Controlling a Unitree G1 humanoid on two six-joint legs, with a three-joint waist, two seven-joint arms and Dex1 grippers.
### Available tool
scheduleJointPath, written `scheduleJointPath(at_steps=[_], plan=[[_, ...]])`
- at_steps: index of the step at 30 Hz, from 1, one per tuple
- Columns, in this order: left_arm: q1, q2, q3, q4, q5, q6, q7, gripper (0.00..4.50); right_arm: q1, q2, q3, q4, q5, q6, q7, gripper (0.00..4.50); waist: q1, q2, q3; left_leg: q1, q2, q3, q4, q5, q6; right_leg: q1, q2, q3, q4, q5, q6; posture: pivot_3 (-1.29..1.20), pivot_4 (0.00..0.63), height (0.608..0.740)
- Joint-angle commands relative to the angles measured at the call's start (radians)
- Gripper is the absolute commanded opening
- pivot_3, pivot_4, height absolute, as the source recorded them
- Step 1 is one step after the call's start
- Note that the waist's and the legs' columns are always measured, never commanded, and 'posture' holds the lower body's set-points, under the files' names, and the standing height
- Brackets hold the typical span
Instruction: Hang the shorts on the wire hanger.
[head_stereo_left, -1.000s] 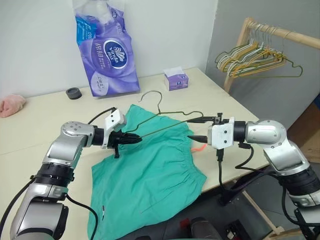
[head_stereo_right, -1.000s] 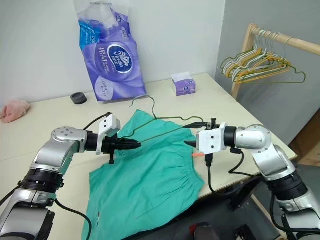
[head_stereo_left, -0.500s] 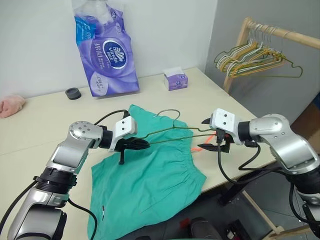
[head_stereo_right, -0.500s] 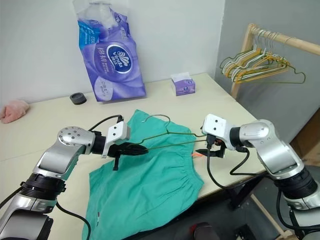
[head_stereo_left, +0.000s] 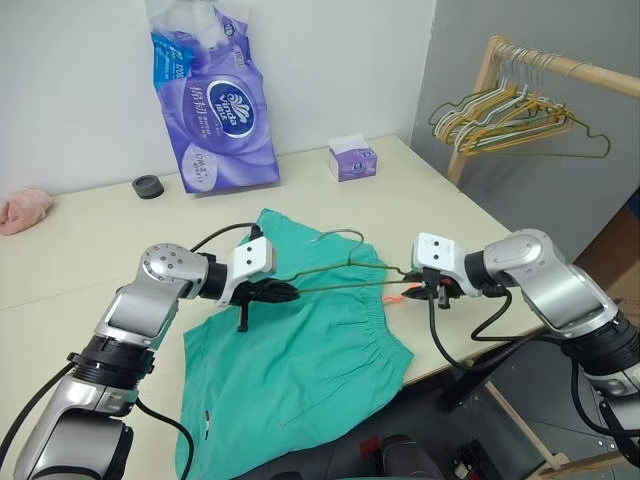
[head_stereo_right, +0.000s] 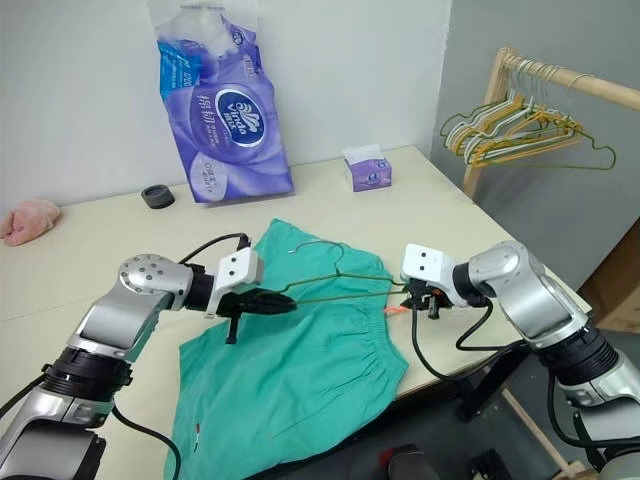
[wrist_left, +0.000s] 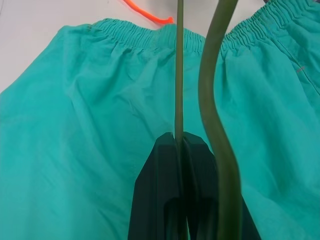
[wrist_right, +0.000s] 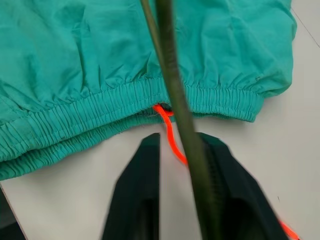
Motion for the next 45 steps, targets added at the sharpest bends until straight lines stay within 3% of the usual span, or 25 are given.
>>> scheduleJointPath(at_steps=[1,7,10,13,17,22,29,33,39,45], plan=[[-0.003,0.006,0.003,-0.010,0.006,-0.030,0.004,0.00,-0.020,0.004,-0.001,-0.058,0.010,0.006,0.023,0.02,0.000,0.000,0.000,0.000,0.000,0.000,0.000,0.000,0.000,0.000,0.000,0.000,0.000,0.000,0.000,-0.21,0.000,0.740],[-0.009,-0.024,0.010,-0.006,0.000,-0.013,0.035,0.00,-0.006,0.006,0.006,-0.069,0.005,0.031,0.026,0.02,0.001,0.000,0.000,0.000,0.000,0.000,0.000,0.000,0.000,0.000,0.000,0.000,0.000,0.000,0.000,-0.21,0.000,0.740],[-0.028,-0.046,0.030,0.028,0.000,-0.020,0.065,0.71,0.007,0.008,-0.009,-0.072,0.012,0.045,0.013,0.00,0.001,0.000,0.000,0.000,0.000,-0.001,0.000,0.000,0.000,0.000,0.000,-0.001,0.000,0.000,0.000,-0.21,0.000,0.740],[-0.029,-0.054,0.045,0.051,0.000,-0.037,0.088,1.68,0.021,0.010,-0.031,-0.076,0.025,0.065,0.000,0.00,0.000,0.000,0.000,0.000,0.000,-0.001,0.000,0.000,0.000,0.000,0.000,-0.001,0.000,0.000,0.000,-0.21,0.000,0.740],[-0.060,-0.091,0.145,0.166,-0.010,-0.071,0.225,2.75,0.098,0.000,-0.122,-0.106,0.082,0.156,-0.040,0.00,0.004,0.000,0.000,0.000,0.000,-0.001,0.001,0.000,0.000,0.000,-0.001,-0.001,0.000,0.000,0.000,-0.22,0.000,0.740],[-0.117,-0.110,0.280,0.303,-0.027,-0.108,0.392,2.75,0.235,0.017,-0.293,-0.194,0.186,0.327,-0.126,0.00,0.005,0.000,0.000,-0.001,-0.001,-0.003,0.001,0.000,0.000,0.000,-0.001,-0.002,0.000,0.000,0.000,-0.23,0.000,0.740],[-0.020,-0.062,0.273,0.173,-0.137,0.021,0.212,2.75,0.435,0.032,-0.537,-0.331,0.313,0.526,-0.230,0.00,0.002,0.000,0.000,-0.001,-0.001,-0.003,0.001,0.000,0.000,0.000,-0.002,-0.002,0.000,0.000,0.000,-0.24,0.000,0.740],[0.047,-0.005,0.209,0.046,-0.195,0.129,0.067,2.75,0.722,0.043,-0.780,-0.400,0.365,0.630,-0.254,0.00,0.019,-0.001,0.000,-0.002,-0.001,-0.005,0.000,-0.001,0.000,0.001,-0.001,-0.004,0.000,-0.001,0.001,-0.25,0.000,0.740],[0.024,-0.003,0.194,0.038,-0.191,0.158,0.065,2.75,0.966,0.033,-0.875,-0.468,0.436,0.639,-0.246,0.00,0.027,0.000,-0.001,0.004,0.000,0.001,0.001,-0.003,0.004,0.007,0.001,-0.002,0.000,-0.004,0.008,-0.26,0.000,0.740],[-0.011,-0.017,0.176,0.059,-0.176,0.151,0.069,2.75,0.981,0.005,-0.835,-0.465,0.488,0.615,-0.254,0.00,0.025,-0.001,0.000,0.005,0.000,0.003,0.001,-0.003,0.004,0.007,0.001,0.001,0.000,-0.005,0.010,-0.27,0.000,0.740]])
